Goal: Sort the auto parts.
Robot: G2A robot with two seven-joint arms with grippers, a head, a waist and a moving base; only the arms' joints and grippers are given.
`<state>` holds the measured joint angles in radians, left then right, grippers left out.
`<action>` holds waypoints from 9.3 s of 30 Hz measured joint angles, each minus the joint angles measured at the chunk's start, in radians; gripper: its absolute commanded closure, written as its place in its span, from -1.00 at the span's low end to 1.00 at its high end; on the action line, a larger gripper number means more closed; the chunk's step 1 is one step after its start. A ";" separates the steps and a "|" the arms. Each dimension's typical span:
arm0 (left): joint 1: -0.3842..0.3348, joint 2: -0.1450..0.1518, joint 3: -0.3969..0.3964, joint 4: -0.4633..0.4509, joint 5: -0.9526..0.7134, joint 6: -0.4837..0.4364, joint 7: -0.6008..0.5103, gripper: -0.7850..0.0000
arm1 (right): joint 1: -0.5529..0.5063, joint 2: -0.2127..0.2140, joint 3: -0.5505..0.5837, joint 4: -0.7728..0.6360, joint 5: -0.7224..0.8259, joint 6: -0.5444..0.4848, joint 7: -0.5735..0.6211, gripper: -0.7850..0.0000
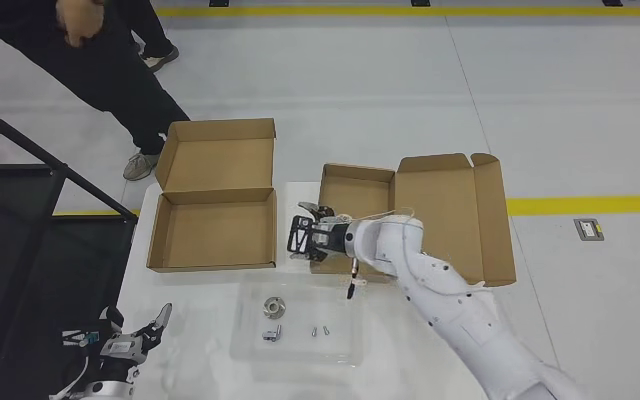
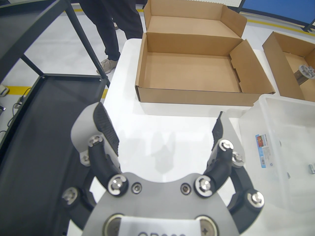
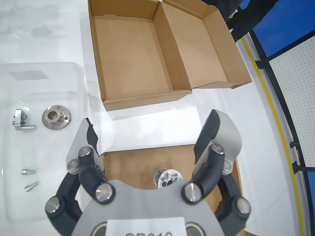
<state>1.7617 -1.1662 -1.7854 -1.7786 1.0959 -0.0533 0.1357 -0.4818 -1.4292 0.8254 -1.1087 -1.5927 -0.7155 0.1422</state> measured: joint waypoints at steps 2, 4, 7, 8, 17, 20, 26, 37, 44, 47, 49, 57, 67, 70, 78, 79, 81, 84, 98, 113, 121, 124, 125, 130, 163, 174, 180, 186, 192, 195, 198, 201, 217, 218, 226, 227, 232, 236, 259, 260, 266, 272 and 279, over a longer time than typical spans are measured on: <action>0.000 0.000 0.000 0.000 0.000 0.000 0.000 -1.00 | -0.038 0.011 0.025 -0.062 0.025 -0.036 0.061 -1.00; 0.000 0.000 0.000 0.000 0.000 0.000 0.000 -1.00 | -0.070 0.020 0.044 -0.115 0.053 -0.077 0.110 -1.00; 0.000 0.000 0.000 0.000 0.000 0.000 0.000 -1.00 | -0.115 0.031 0.061 -0.186 0.068 -0.117 0.168 -1.00; 0.000 0.000 0.000 0.000 0.000 0.000 0.000 -1.00 | -0.128 0.034 0.064 -0.205 0.071 -0.123 0.185 -1.00; 0.000 0.000 0.000 0.000 0.000 0.000 0.000 -1.00 | -0.239 0.059 0.090 -0.370 0.079 -0.174 0.249 -1.00; 0.000 0.000 0.000 0.000 0.000 0.000 0.000 -1.00 | -0.239 0.059 0.090 -0.369 0.079 -0.174 0.248 -1.00; 0.000 0.000 0.000 0.000 0.000 0.000 0.000 -1.00 | -0.238 0.059 0.089 -0.369 0.079 -0.173 0.248 -1.00; 0.000 0.000 0.000 0.000 0.000 0.000 0.000 -1.00 | -0.265 0.047 0.072 -0.406 0.089 -0.025 0.326 -1.00; 0.000 0.000 0.000 0.000 0.000 0.000 0.000 -1.00 | -0.304 0.031 0.023 -0.458 0.162 0.099 0.563 -1.00; 0.000 0.000 0.000 0.000 0.000 0.000 0.000 -1.00 | -0.331 0.024 0.002 -0.480 0.176 0.173 0.672 -1.00; 0.000 0.000 0.000 0.000 0.000 0.000 0.000 -1.00 | -0.344 0.019 -0.010 -0.492 0.192 0.224 0.741 -1.00; 0.000 0.000 0.000 0.000 0.000 0.000 0.000 -1.00 | -0.375 0.008 -0.014 -0.510 0.248 0.353 0.898 -1.00; 0.000 0.000 0.000 0.000 0.000 0.000 0.000 -1.00 | -0.375 0.007 -0.015 -0.506 0.258 0.358 0.908 -1.00; 0.000 0.000 0.000 0.000 0.000 0.000 0.000 -1.00 | -0.375 0.007 -0.014 -0.506 0.259 0.358 0.907 -1.00; 0.000 0.000 0.000 0.000 0.000 0.000 0.000 -1.00 | -0.396 -0.003 -0.008 -0.460 0.289 0.472 0.913 -0.97; 0.000 0.000 0.000 0.000 0.000 0.000 0.000 -1.00 | -0.396 -0.005 -0.011 -0.454 0.287 0.497 0.937 -0.97; 0.000 0.000 0.000 0.000 0.000 0.000 0.000 -1.00 | -0.397 -0.010 -0.019 -0.443 0.283 0.533 0.971 -0.97; 0.000 0.000 0.000 0.000 0.000 0.000 0.000 -1.00 | -0.392 -0.018 -0.034 -0.414 0.277 0.586 1.010 -0.71; 0.000 0.000 0.000 0.000 0.000 0.000 0.000 -1.00 | -0.338 -0.057 -0.050 -0.251 0.336 0.702 1.060 -0.15; 0.000 0.000 0.000 0.000 0.000 0.000 0.000 -1.00 | -0.323 -0.089 -0.097 -0.222 0.293 0.777 1.130 0.12; 0.000 0.000 0.000 0.000 0.000 0.000 0.000 -1.00 | -0.318 -0.100 -0.094 -0.201 0.289 0.775 1.139 0.15; 0.000 0.000 0.000 0.000 0.000 0.000 0.000 -1.00 | -0.315 -0.104 -0.094 -0.192 0.292 0.770 1.139 0.19; 0.000 0.000 0.000 0.000 0.000 0.000 0.000 -1.00 | -0.314 -0.105 -0.093 -0.189 0.292 0.769 1.139 0.24; 0.000 0.000 0.000 0.000 0.000 0.000 0.000 -1.00 | -0.303 -0.114 -0.091 -0.157 0.305 0.759 1.131 0.31; 0.000 0.000 0.000 0.000 0.000 0.000 0.000 -1.00 | -0.270 -0.160 -0.092 -0.058 0.320 0.750 1.131 1.00; 0.000 0.000 0.000 0.000 0.000 0.000 0.000 -1.00 | -0.389 -0.113 0.031 -0.353 0.221 0.725 1.075 1.00; 0.000 0.000 0.000 0.000 0.000 0.000 0.000 -1.00 | -0.535 -0.071 0.137 -0.619 0.080 0.691 0.949 1.00; 0.000 0.000 0.000 0.000 0.000 0.000 0.000 -1.00 | -0.592 -0.056 0.182 -0.705 -0.030 0.683 0.773 1.00; 0.000 0.000 0.000 0.000 0.000 0.000 0.000 -1.00 | -0.584 -0.052 0.243 -0.656 -0.033 0.699 0.580 1.00; 0.000 0.000 0.000 0.000 0.000 0.000 0.000 -1.00 | -0.561 -0.051 0.263 -0.609 -0.008 0.664 0.547 1.00; 0.000 0.000 0.000 0.000 0.000 0.000 0.000 -1.00 | -0.556 -0.051 0.265 -0.601 -0.001 0.654 0.549 1.00; 0.000 0.000 0.000 0.000 0.000 0.000 0.000 -1.00 | -0.557 -0.051 0.264 -0.602 -0.002 0.656 0.549 1.00; 0.000 0.000 0.000 0.000 0.000 0.000 0.000 -1.00 | -0.311 -0.093 0.249 -0.191 0.162 0.739 0.557 1.00; 0.000 0.000 0.000 0.000 0.000 0.000 0.000 -1.00 | -0.286 -0.098 0.244 -0.151 0.174 0.743 0.559 1.00; 0.000 0.000 0.000 0.000 0.000 0.000 0.000 -1.00 | -0.120 -0.132 0.198 0.155 0.229 0.743 0.604 1.00; 0.000 0.000 0.000 0.000 0.000 0.000 0.000 -1.00 | -0.110 -0.135 0.193 0.176 0.230 0.741 0.606 1.00; 0.000 0.000 0.000 0.000 0.000 0.000 0.000 -1.00 | -0.064 -0.148 0.173 0.273 0.226 0.739 0.614 1.00; 0.000 0.000 0.000 0.000 0.000 0.000 0.000 -1.00 | -0.040 -0.156 0.162 0.324 0.232 0.732 0.618 0.92; 0.000 0.000 0.000 0.000 0.000 0.000 0.000 -1.00 | -0.028 -0.165 0.176 0.363 0.228 0.741 0.581 0.48; 0.000 0.000 0.000 0.000 0.000 0.000 0.000 -1.00 | -0.033 -0.163 0.179 0.354 0.225 0.738 0.583 0.47; 0.000 0.000 0.000 0.000 0.000 0.000 0.000 -1.00 | -0.087 -0.142 0.217 0.256 0.214 0.697 0.581 0.43; 0.000 0.000 0.000 0.000 0.000 0.000 0.000 -1.00 | -0.167 -0.118 0.258 0.107 0.186 0.661 0.607 0.40; 0.000 0.000 0.000 0.000 0.000 0.000 0.000 -1.00 | -0.301 -0.091 0.298 -0.146 0.169 0.560 0.620 0.42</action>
<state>1.7617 -1.1662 -1.7854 -1.7786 1.0959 -0.0533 0.1357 -0.7826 -1.5198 1.1230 -1.2545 -1.4241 -0.1551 0.7627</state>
